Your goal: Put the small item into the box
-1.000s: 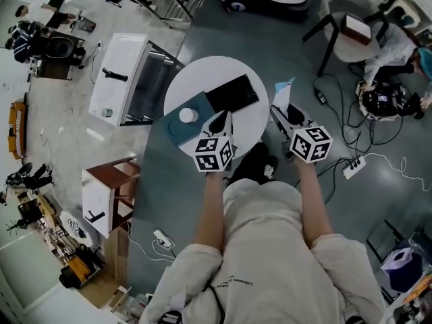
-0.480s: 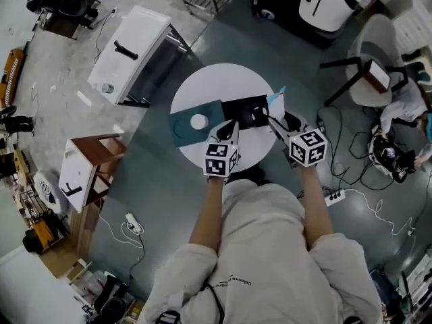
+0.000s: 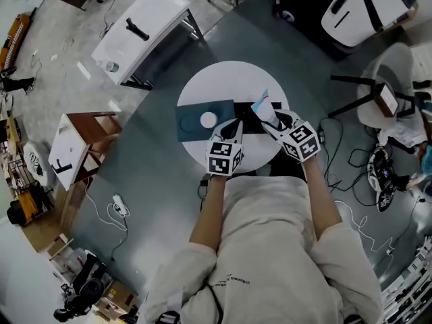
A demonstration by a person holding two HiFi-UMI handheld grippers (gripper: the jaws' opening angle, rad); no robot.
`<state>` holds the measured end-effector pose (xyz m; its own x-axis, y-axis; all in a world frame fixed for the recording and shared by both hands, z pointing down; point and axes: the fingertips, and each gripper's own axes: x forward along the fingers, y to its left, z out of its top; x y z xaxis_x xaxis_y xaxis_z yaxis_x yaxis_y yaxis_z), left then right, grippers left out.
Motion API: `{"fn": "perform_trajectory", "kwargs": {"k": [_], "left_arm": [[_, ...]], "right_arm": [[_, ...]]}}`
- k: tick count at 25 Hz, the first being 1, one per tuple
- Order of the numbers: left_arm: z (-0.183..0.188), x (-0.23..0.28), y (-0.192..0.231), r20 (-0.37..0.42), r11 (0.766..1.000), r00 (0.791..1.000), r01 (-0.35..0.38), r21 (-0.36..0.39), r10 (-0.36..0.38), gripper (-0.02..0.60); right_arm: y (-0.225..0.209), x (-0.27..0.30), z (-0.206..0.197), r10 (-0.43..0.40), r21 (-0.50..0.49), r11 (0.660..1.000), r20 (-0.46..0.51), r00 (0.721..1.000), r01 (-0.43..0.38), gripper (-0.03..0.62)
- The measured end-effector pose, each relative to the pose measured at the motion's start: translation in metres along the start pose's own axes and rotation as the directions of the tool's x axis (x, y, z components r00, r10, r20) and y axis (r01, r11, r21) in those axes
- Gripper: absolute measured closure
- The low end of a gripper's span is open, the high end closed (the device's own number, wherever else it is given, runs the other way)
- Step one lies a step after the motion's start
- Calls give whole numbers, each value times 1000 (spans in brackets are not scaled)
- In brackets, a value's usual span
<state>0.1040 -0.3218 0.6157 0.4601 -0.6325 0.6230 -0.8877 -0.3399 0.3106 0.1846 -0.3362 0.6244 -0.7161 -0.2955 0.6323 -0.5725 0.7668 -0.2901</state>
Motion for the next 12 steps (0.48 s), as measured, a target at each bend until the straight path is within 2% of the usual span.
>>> {"fn": "perform_trajectory", "kwargs": {"k": [6,9,12], "left_arm": [[-13,3,16,-4,996,999,-51,-68,51,560],[-17,9,21,6,991,998,-65,-116,66,560],[-23,19,16,-12,991,998,-59,-116,58,560]], "right_arm": [[-14,31,-18,29,-199,978,-169,985,-63,378],[-17,43,-26,28,-311,944,-261,965,-112,378],[-19,51,-39,23,-407,898,-340,940,-169,378]]}}
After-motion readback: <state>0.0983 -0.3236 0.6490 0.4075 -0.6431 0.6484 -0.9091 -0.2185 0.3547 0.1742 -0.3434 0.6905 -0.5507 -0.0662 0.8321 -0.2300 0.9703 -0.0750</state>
